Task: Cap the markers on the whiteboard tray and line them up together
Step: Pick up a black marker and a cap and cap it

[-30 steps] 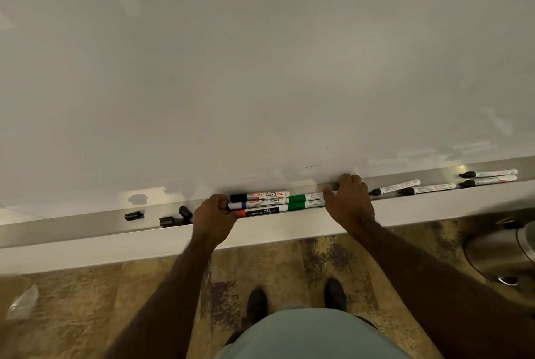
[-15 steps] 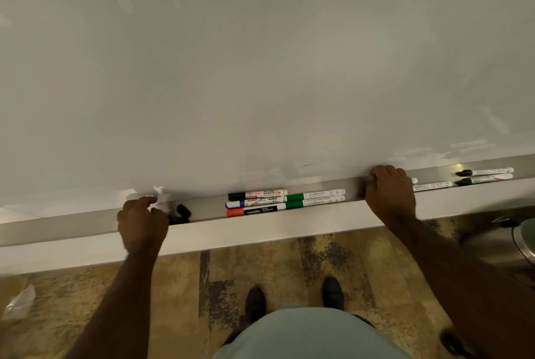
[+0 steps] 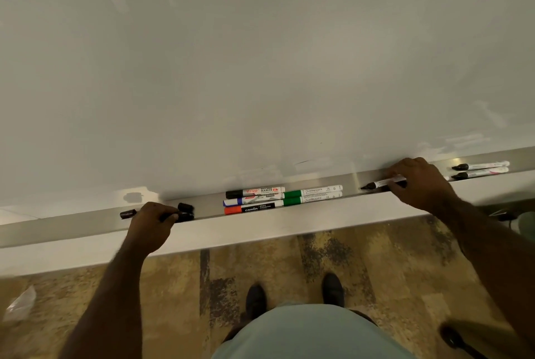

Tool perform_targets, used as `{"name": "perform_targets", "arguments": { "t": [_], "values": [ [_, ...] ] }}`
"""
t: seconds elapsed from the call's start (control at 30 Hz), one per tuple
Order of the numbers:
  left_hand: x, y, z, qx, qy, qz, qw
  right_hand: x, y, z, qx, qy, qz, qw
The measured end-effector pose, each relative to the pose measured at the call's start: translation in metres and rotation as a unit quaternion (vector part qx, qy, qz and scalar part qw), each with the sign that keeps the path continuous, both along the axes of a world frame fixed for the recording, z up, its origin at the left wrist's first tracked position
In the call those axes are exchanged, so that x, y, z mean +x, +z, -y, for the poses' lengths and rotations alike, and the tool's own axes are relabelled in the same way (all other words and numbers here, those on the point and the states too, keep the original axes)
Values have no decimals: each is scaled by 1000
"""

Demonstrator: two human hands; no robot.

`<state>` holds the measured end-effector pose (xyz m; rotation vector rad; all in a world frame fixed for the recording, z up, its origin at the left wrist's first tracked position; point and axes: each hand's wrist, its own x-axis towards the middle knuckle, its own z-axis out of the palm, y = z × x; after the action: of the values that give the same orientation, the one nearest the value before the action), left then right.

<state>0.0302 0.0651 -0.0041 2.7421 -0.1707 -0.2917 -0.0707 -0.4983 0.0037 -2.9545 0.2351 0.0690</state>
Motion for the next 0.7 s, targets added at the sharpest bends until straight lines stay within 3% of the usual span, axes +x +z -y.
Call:
{"name": "perform_targets", "arguments": {
  "t": [0.27, 0.5, 0.7],
  "values": [
    [7, 3, 1, 24, 25, -23, 999, 16, -5, -18, -51, 4, -62, 997],
    [9, 0, 1, 31, 56, -11, 998, 12, -10, -39, -67, 24, 52, 996],
    [8, -6, -4, 39, 70, 1, 997, 17, -6, -62, -54, 56, 96, 992]
  ]
}}
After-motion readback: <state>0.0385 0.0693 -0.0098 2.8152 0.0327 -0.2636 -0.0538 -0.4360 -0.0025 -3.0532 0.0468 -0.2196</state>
